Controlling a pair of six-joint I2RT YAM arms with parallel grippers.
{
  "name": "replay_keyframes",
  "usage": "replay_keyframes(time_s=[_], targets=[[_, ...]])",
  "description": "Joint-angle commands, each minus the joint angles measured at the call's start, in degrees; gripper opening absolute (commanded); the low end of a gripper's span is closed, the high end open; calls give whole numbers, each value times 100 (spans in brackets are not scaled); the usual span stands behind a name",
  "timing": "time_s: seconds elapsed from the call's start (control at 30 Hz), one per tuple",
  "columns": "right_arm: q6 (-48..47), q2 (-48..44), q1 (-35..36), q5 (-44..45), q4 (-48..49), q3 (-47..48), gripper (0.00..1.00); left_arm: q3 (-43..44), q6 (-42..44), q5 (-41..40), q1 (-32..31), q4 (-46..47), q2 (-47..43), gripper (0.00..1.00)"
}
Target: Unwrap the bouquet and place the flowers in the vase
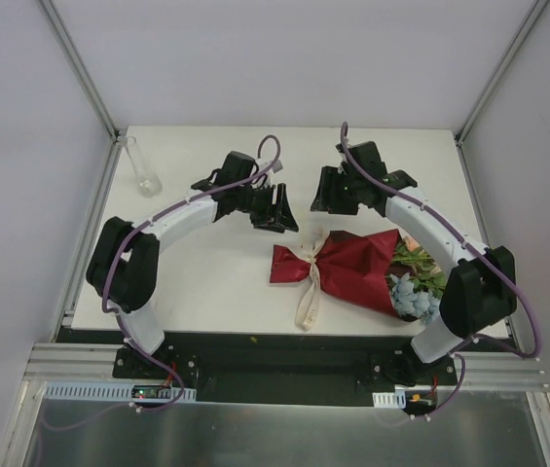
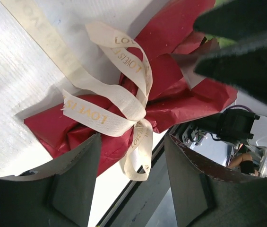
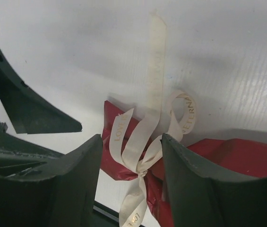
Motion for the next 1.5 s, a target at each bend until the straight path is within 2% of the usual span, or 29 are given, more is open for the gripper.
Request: replay_keyframes(time_s=[0.0,0.2,0.27,0.3,0.37,0.57,0.63,0.87,0.97,1.0,1.03,1.1,1.2,1.33,1.47], targets=[[-254,270,-129,-246,175,38,56,-206,47,95,-201,332,-43,54],[-834,893,-138,-52,-237,449,56,-566,47,-335,-561,472,-192,53],[-1009,1061,-147,149,-370,591,55,-724,-32,-510,-658,569,-253,49],[-1063,1210,-138,211,-483,713,55,-951,-93,-546,-684,674,-315,43],[-1333,1342,-94,482,-589,828,54,-1225,-287,-555,-772,1104,-472,42],[-1705,1905,11,502,-915,1206,47,-2191,-779,-678,-869,1896,-1008,45],[-1757,2002,64,449,-906,1259,43,-2307,-858,-713,-896,2002,-1097,47],[-1757,2283,161,624,-959,1356,39,-2570,-920,-836,-896,2151,-1229,51],[-1828,2397,161,581,-977,1365,31,-2667,-990,-872,-896,2274,-1343,56],[-1837,2415,161,555,-985,1356,24,-2685,-1008,-889,-896,2301,-1378,57],[-1845,2433,169,537,-1003,1365,22,-2711,-1008,-907,-887,2310,-1405,57],[-1863,2433,169,458,-1029,1391,11,-2746,-1025,-986,-896,2318,-1501,59],[-1828,2249,169,379,-1038,1461,1,-2808,-1069,-1047,-895,2406,-1581,58],[-1653,1828,161,457,-1047,1567,1,-2931,-1306,-1091,-896,2800,-1616,53],[-1292,1003,161,335,-531,1076,1,-3080,-1579,-1188,-887,3144,-1564,52]])
